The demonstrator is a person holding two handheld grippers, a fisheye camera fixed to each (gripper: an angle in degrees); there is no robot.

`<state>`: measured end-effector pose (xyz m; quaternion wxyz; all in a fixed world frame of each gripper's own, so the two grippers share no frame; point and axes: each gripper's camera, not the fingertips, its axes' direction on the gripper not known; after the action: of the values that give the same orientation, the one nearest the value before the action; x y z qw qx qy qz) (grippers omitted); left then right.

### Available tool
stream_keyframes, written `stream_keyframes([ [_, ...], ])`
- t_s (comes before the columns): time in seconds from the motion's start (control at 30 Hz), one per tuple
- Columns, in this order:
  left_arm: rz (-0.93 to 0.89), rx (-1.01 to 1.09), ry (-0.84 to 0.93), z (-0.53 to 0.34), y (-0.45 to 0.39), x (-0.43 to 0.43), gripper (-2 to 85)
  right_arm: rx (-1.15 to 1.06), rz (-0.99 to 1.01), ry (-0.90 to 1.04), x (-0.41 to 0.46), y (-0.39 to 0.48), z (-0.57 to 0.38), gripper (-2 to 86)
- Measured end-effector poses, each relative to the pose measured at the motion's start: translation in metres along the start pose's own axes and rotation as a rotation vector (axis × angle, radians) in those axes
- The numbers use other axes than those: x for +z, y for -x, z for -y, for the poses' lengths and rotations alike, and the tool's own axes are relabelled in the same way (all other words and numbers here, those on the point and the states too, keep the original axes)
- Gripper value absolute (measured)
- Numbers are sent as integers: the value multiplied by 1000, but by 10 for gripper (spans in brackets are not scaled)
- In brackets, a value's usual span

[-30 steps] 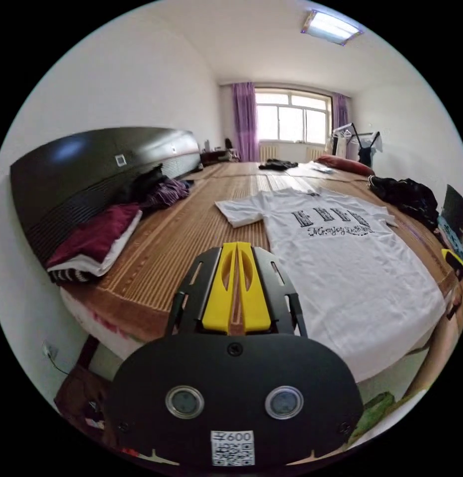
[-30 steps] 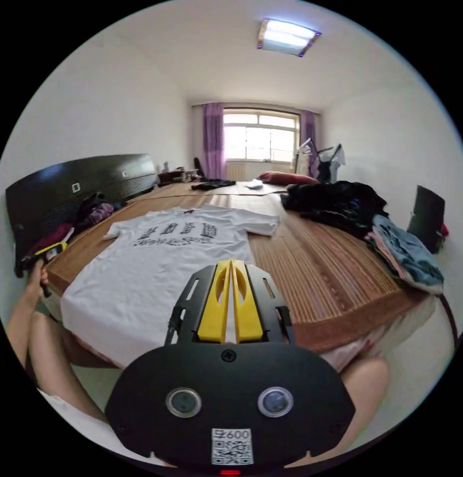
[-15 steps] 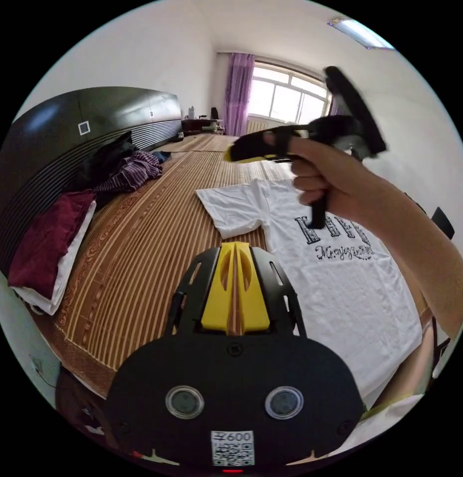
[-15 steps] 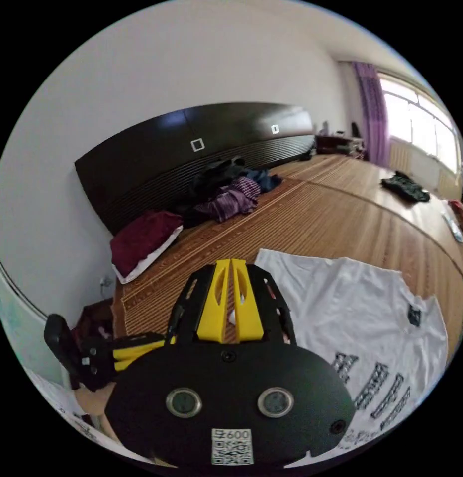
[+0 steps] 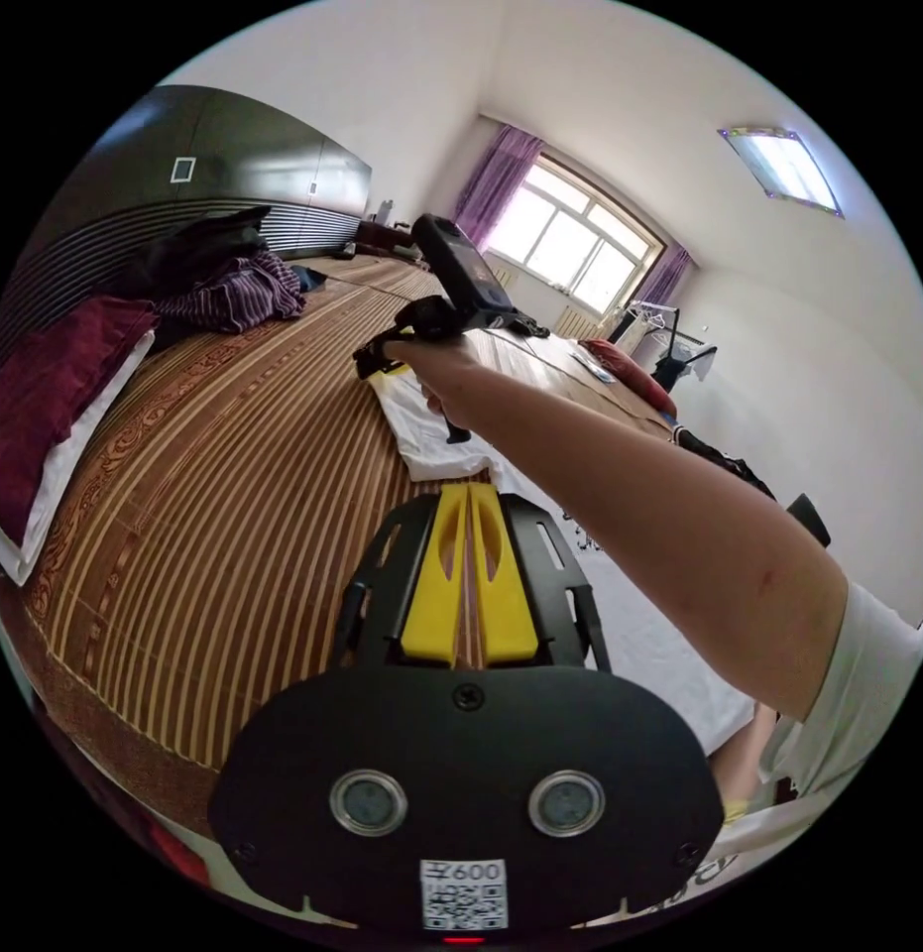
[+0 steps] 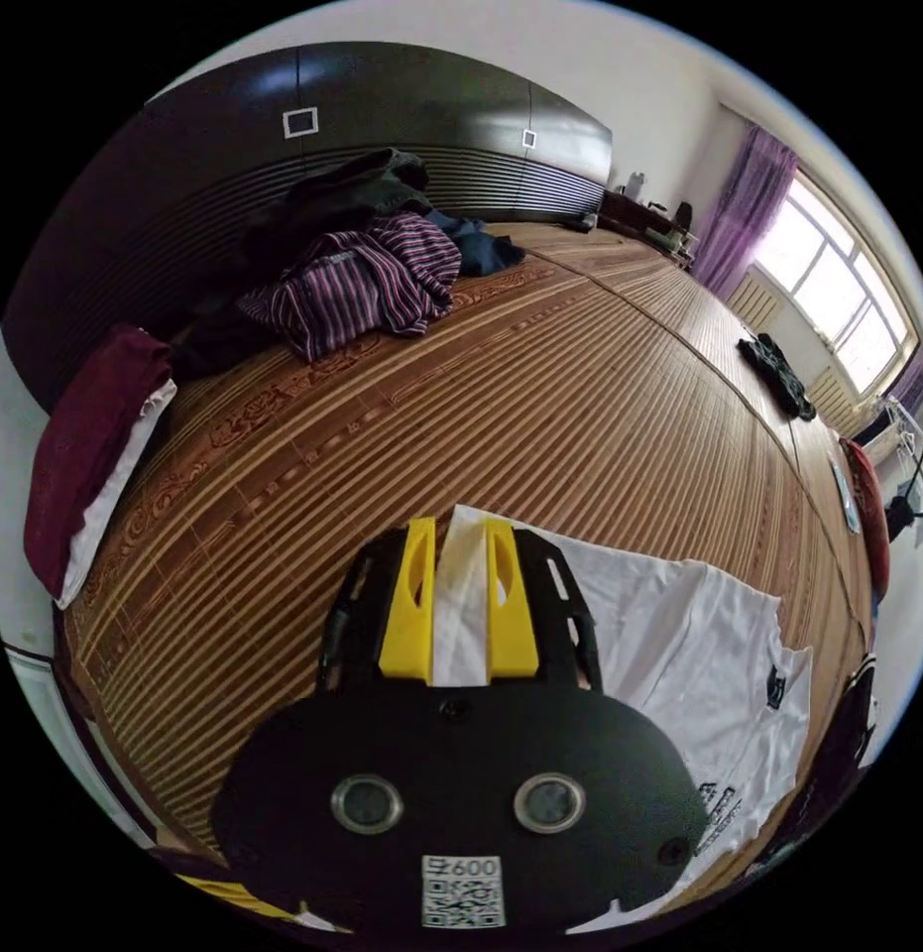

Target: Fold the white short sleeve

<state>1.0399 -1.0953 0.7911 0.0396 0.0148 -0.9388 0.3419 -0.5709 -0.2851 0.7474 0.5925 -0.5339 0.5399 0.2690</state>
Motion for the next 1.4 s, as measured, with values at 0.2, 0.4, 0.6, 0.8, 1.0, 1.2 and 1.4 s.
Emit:
stream_keyframes([
  [0.2, -1, -25, -7, 18, -3, 2, 2, -21, -28, 25, 38, -21, -15, 18],
  [0.4, -63, -56, -23, 40, -4, 3, 3, 99, 113, -55, 50, -88, -50, -8],
  [0.6, -76, -77, -25, 60, -11, 15, 2, 19, 227, -233, -18, -151, -106, -9],
  [0.8, -166, -108, -35, 73, -24, 27, 1, -2, 333, -404, -114, -259, -207, -9],
  [1.0, -147, -34, 0, 85, -56, 48, 2, 55, 360, -469, -136, -351, -325, -8],
  [1.2, -172, -27, 39, 98, -69, 71, 2, 267, 376, -423, -84, -400, -415, 7],
  [1.4, -138, -17, 38, 108, -65, 71, 2, 335, 156, -399, -67, -388, -454, 78],
])
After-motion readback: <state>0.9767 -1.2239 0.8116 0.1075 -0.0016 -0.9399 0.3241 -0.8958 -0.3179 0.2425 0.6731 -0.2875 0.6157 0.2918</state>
